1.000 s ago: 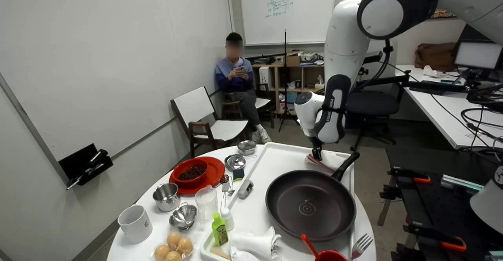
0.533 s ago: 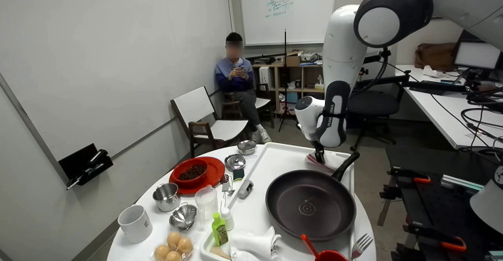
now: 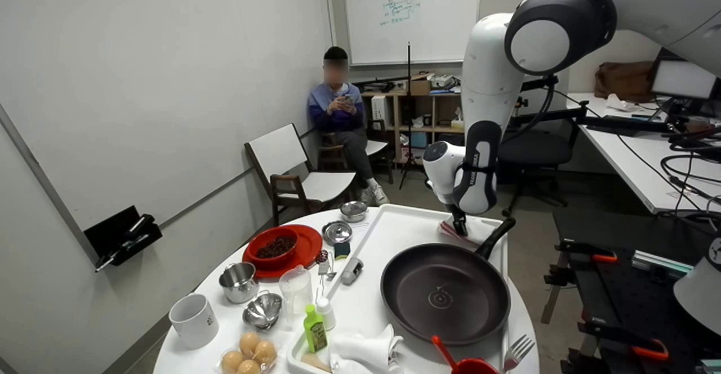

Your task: Wipe the pan with the white towel

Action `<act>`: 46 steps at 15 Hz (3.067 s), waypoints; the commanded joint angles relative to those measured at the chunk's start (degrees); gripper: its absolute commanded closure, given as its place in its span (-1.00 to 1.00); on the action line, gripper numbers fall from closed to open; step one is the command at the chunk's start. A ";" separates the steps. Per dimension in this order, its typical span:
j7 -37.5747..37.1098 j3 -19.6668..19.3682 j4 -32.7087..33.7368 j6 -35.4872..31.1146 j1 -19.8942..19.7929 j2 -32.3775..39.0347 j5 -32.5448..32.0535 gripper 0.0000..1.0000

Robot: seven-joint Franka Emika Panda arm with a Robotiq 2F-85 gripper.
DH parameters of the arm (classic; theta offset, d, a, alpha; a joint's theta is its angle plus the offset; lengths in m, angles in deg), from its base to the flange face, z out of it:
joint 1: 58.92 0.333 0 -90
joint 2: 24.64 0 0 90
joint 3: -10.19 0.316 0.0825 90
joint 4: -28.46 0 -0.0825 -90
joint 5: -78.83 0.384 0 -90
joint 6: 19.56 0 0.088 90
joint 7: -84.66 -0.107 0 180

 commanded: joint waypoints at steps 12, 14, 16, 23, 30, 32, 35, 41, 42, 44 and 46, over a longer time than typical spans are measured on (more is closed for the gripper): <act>19.38 13.11 11.51 25.08 -15.56 -2.07 2.91 0.06; 19.63 13.49 12.25 25.97 -16.06 -2.01 2.94 0.36; 19.37 13.60 12.60 26.14 -16.14 -1.95 2.75 0.31; 21.26 14.29 13.92 26.26 -15.99 -1.12 2.08 -0.77; 20.76 13.72 15.78 25.35 -14.86 1.68 1.03 -1.00; 20.44 13.53 16.70 25.48 -14.69 2.82 0.97 -1.00; 20.20 13.30 17.93 25.56 -14.55 4.25 0.91 -1.00; 18.77 12.50 19.47 25.45 -13.88 5.79 0.99 -0.39; 18.63 12.43 19.55 25.42 -13.81 5.83 1.00 -0.39; 18.37 12.34 19.88 25.62 -13.77 5.88 1.14 -0.09; 18.04 12.13 20.10 25.85 -13.67 5.88 1.25 0.22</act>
